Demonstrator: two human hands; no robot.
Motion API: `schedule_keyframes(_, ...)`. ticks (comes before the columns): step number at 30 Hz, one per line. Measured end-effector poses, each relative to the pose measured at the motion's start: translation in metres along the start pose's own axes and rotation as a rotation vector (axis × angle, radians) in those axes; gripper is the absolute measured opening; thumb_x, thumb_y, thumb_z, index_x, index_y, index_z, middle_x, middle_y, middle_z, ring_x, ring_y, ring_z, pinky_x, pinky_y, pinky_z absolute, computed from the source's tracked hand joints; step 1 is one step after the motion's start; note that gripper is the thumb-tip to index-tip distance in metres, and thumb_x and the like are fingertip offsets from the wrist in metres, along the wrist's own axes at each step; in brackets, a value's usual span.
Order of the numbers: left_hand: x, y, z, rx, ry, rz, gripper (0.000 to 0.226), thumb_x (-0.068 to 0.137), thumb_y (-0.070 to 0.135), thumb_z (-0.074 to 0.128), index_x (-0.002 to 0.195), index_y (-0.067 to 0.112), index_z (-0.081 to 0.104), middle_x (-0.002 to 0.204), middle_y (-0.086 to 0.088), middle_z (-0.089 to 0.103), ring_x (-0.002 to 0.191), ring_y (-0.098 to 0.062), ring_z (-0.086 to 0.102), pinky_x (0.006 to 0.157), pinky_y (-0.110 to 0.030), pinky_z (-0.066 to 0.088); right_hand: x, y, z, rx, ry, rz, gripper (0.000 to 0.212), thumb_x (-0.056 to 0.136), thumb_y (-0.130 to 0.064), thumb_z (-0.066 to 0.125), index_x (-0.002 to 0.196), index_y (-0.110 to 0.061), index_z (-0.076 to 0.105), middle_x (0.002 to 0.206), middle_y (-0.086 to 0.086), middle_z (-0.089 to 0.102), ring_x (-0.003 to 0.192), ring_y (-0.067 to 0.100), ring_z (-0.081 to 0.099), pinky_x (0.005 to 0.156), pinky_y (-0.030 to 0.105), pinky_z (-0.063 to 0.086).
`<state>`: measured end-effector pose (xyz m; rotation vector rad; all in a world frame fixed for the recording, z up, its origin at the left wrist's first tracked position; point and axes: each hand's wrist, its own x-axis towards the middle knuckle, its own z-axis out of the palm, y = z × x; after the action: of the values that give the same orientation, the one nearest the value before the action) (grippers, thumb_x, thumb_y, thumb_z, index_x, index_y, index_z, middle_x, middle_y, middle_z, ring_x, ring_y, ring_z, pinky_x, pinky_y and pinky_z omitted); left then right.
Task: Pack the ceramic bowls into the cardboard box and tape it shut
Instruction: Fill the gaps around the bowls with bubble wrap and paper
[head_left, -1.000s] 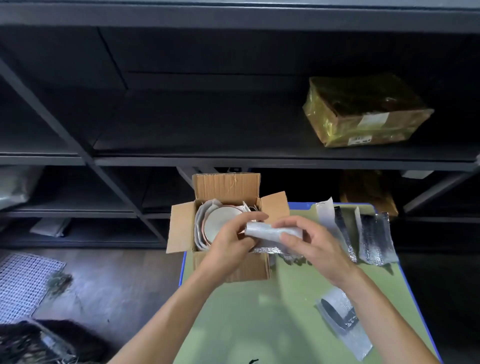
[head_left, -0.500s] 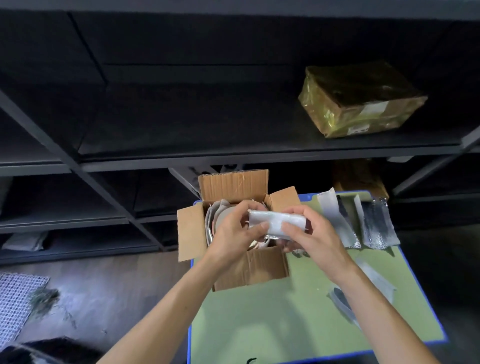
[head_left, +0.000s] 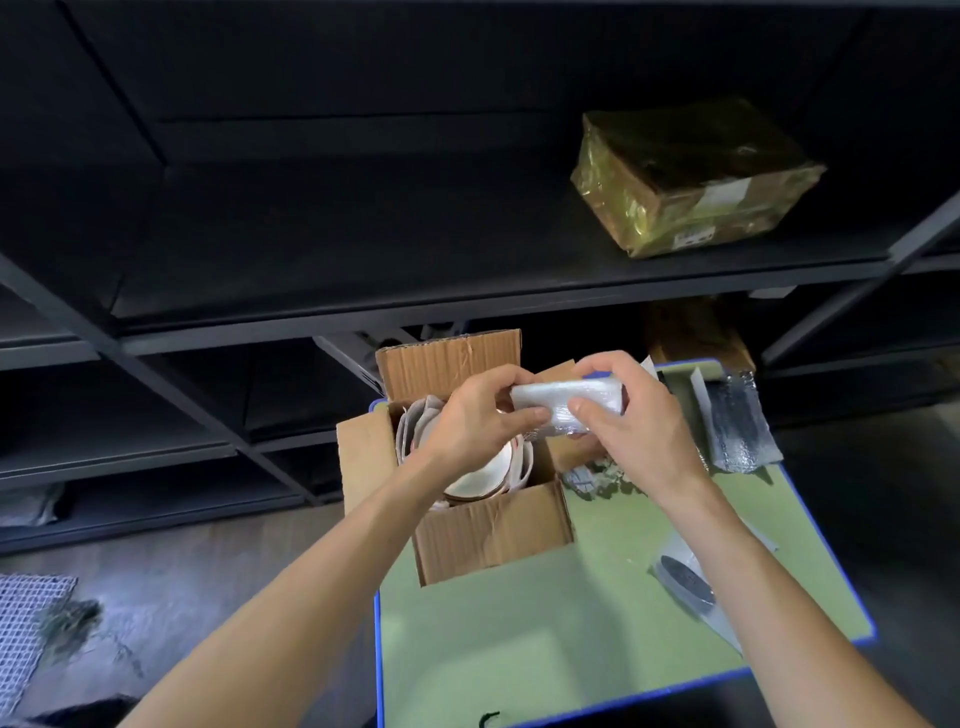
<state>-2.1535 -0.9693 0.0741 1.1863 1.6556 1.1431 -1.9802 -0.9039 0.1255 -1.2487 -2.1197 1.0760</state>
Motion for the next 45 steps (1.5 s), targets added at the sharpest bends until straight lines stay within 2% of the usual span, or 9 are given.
schedule_keyframes(4, 0.001, -0.015, -0.001, 0.271, 0.062, 0.046, 0.023, 0.091, 0.025, 0.070, 0.114, 0.026, 0.068, 0.106, 0.010, 0.065, 0.087, -0.003, 0.059, 0.082, -0.020, 0.047, 0.002, -0.001, 0.001, -0.319, 0.003, -0.079, 0.028, 0.092, -0.016, 0.056, 0.109, -0.038, 0.054, 0.077, -0.006, 0.060, 0.055, 0.009, 0.051, 0.051, 0.029, 0.038)
schedule_keyframes(7, -0.002, -0.026, 0.003, 0.480, 0.012, 0.141, 0.028, 0.097, 0.024, 0.060, 0.124, 0.018, 0.066, 0.129, 0.004, 0.056, 0.103, -0.009, 0.057, 0.088, -0.017, 0.041, 0.002, 0.001, 0.008, -0.504, 0.011, -0.215, 0.035, 0.092, -0.010, 0.052, 0.118, -0.033, 0.053, 0.090, -0.003, 0.060, 0.071, 0.023, 0.056, 0.056, 0.032, 0.034)
schedule_keyframes(11, -0.006, -0.036, 0.007, 0.647, -0.041, 0.207, 0.033, 0.089, 0.003, 0.054, 0.117, 0.012, 0.069, 0.127, -0.005, 0.062, 0.109, -0.023, 0.061, 0.089, -0.020, 0.039, 0.000, 0.005, 0.021, -0.614, 0.015, -0.251, 0.051, 0.087, -0.005, 0.052, 0.132, -0.029, 0.050, 0.059, -0.008, 0.034, 0.056, 0.025, 0.042, 0.052, 0.031, 0.028)
schedule_keyframes(17, -0.007, -0.047, 0.008, 0.624, 0.023, 0.197, 0.021, 0.085, 0.006, 0.060, 0.102, 0.012, 0.071, 0.112, -0.005, 0.064, 0.099, -0.024, 0.062, 0.087, -0.027, 0.043, -0.002, 0.010, 0.035, -0.637, 0.007, -0.155, 0.026, 0.086, -0.006, 0.056, 0.111, -0.010, 0.058, 0.061, 0.008, 0.043, 0.059, 0.036, 0.045, 0.055, 0.035, 0.025)
schedule_keyframes(22, -0.010, -0.043, 0.011, 0.558, 0.061, 0.164, 0.017, 0.092, 0.026, 0.058, 0.100, 0.015, 0.069, 0.109, -0.001, 0.063, 0.095, -0.018, 0.060, 0.087, -0.033, 0.048, -0.013, 0.008, 0.050, -0.622, 0.025, -0.198, 0.032, 0.080, -0.005, 0.067, 0.110, -0.014, 0.063, 0.069, 0.013, 0.065, 0.062, 0.042, 0.057, 0.052, 0.031, 0.022)
schedule_keyframes(30, -0.007, -0.043, 0.007, 0.557, 0.036, 0.159, 0.026, 0.092, 0.023, 0.057, 0.110, 0.017, 0.075, 0.122, -0.001, 0.061, 0.104, -0.018, 0.060, 0.091, -0.022, 0.039, -0.006, 0.026, 0.076, -0.711, 0.011, -0.197, 0.013, 0.085, -0.010, 0.061, 0.092, -0.008, 0.051, 0.087, 0.013, 0.051, 0.072, 0.037, 0.053, 0.058, 0.038, 0.036)
schedule_keyframes(37, -0.007, -0.050, 0.007, 0.516, 0.029, 0.146, 0.028, 0.092, 0.021, 0.057, 0.113, 0.014, 0.074, 0.125, -0.003, 0.060, 0.110, -0.019, 0.059, 0.095, -0.029, 0.045, -0.013, 0.030, 0.074, -0.691, -0.002, -0.229, 0.053, 0.086, -0.016, 0.067, 0.136, -0.019, 0.049, 0.101, 0.007, 0.050, 0.083, 0.031, 0.057, 0.061, 0.036, 0.043)
schedule_keyframes(40, -0.006, -0.053, 0.008, 0.509, 0.029, 0.154, 0.027, 0.091, 0.022, 0.058, 0.111, 0.013, 0.074, 0.123, -0.005, 0.060, 0.107, -0.021, 0.060, 0.094, -0.036, 0.049, -0.017, 0.027, 0.064, -0.674, 0.012, -0.249, 0.045, 0.083, -0.004, 0.065, 0.122, -0.026, 0.058, 0.094, 0.004, 0.050, 0.073, 0.034, 0.056, 0.054, 0.032, 0.032)
schedule_keyframes(45, -0.007, -0.056, 0.011, 0.495, 0.035, 0.138, 0.025, 0.091, 0.023, 0.059, 0.109, 0.012, 0.073, 0.119, -0.004, 0.060, 0.105, -0.022, 0.060, 0.091, -0.039, 0.050, -0.009, 0.032, 0.071, -0.731, 0.020, -0.266, 0.023, 0.084, -0.008, 0.061, 0.104, -0.018, 0.059, 0.085, 0.005, 0.053, 0.066, 0.036, 0.056, 0.046, 0.037, 0.036)
